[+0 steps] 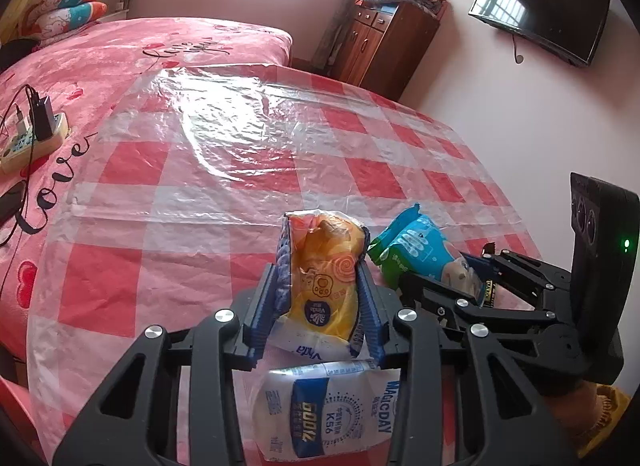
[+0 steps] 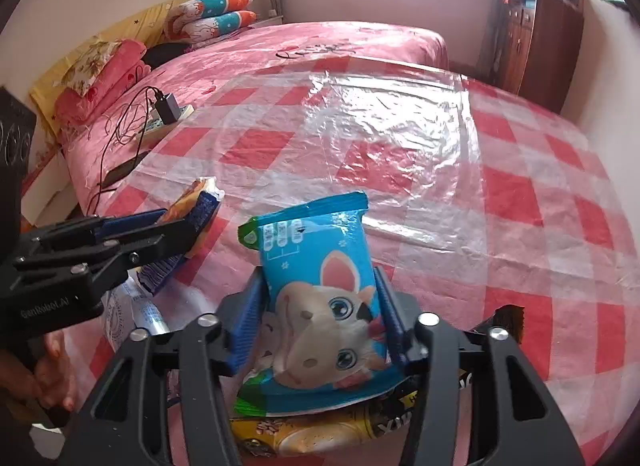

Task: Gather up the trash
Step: 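Lift both bags and carry them over the orange bucket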

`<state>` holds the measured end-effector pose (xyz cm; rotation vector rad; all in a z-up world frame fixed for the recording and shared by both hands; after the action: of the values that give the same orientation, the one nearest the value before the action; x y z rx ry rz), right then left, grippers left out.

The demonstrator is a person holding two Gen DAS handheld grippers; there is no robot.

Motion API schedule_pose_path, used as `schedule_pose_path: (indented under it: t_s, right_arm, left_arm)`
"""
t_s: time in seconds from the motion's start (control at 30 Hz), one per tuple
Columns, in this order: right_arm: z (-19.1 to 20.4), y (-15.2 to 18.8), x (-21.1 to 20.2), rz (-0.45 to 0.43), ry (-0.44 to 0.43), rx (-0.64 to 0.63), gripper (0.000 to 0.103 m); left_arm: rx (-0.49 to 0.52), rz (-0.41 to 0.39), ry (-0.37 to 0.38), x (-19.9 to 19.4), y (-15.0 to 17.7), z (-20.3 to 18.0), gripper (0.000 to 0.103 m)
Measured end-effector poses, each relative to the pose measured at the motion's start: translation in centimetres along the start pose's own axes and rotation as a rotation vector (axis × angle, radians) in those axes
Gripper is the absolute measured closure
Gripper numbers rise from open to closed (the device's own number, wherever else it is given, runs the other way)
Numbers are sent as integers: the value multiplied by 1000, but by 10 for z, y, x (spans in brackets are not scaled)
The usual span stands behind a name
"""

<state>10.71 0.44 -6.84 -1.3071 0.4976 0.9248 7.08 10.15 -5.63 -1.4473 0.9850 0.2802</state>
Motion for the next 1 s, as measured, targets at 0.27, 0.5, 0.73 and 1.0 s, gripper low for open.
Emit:
schedule_pose_path:
  t_s: [0.27, 0.5, 0.73, 1.0]
  right_arm:
    - [-10, -3, -12, -46, -19, 65, 59]
    - [-19, -8, -28, -78, -37, 130, 59]
    - [-16, -7, -39, -83, -46, 138, 59]
    - [-6, -1, -47, -75, -64, 138, 60]
  left_arm:
    - [-7, -35, -4, -18, -4, 1, 63]
    - [-1, -71, -11, -36, -11, 0, 63]
    - [13, -98, -26, -55, -13, -2, 63]
    - [28, -112, -58, -74, -7, 0, 63]
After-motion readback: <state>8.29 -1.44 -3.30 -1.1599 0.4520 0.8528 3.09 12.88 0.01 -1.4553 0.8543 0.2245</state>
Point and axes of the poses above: each gripper's, at about its wrist camera, not at the fingertips, and x roughly the way its jaws point, z to its left, y to its underside, the point moved 10 cm from there along x, roughly the way its jaws point, and after that the axes turned 13 degrees about x, right-handed, at the moved point
